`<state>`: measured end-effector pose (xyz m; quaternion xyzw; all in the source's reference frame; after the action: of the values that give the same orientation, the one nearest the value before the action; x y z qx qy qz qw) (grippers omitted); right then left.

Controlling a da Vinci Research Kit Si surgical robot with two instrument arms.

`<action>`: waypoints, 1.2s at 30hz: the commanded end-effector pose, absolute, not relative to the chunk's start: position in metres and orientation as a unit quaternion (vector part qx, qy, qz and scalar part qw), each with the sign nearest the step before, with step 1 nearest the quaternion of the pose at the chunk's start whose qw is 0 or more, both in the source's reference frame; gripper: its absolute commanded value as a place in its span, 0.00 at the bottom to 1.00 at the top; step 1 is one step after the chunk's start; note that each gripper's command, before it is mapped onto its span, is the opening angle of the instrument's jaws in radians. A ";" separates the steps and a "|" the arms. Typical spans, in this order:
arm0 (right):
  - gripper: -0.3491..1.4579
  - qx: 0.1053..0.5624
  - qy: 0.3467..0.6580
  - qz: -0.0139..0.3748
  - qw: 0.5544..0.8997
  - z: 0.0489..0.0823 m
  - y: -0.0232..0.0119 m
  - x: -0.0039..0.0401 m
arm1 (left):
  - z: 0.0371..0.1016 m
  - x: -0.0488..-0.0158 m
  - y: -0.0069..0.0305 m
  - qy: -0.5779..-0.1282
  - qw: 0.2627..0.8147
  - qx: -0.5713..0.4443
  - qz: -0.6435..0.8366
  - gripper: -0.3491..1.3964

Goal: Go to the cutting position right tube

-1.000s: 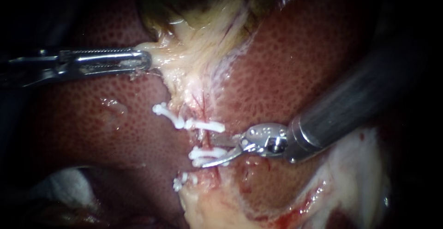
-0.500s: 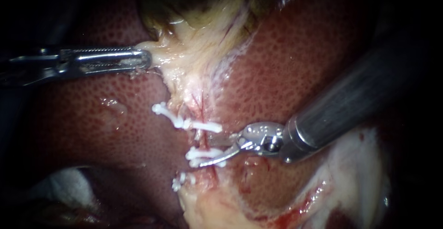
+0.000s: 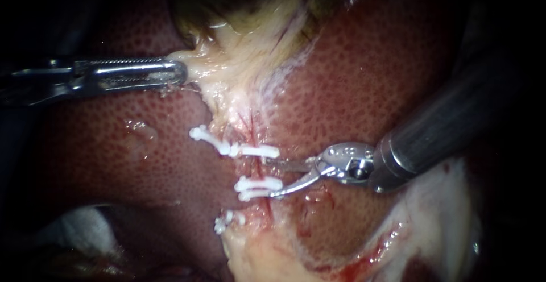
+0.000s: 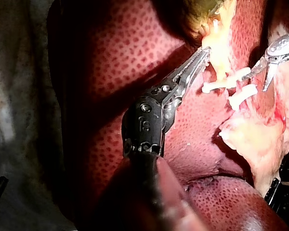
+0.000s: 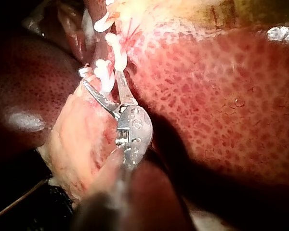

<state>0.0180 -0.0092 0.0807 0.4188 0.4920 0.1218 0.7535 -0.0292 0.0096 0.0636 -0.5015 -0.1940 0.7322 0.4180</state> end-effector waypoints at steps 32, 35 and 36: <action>0.86 0.408 0.480 0.131 0.765 0.0831 -0.0082 0.0181 | 0.0617 -0.0294 0.0085 -0.191 0.421 -0.500 0.732 0.00; 0.86 0.408 0.480 0.132 0.765 0.0830 -0.0083 0.0184 | 0.0610 -0.0296 0.0082 -0.192 0.418 -0.501 0.733 0.00; 0.86 0.408 0.480 0.132 0.765 0.0829 -0.0084 0.0185 | 0.0610 -0.0296 0.0082 -0.192 0.418 -0.501 0.733 0.00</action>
<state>0.0185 -0.0084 0.0829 0.4074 0.4804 0.1316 0.7654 -0.0296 0.0082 0.0610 -0.5010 -0.1925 0.7326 0.4187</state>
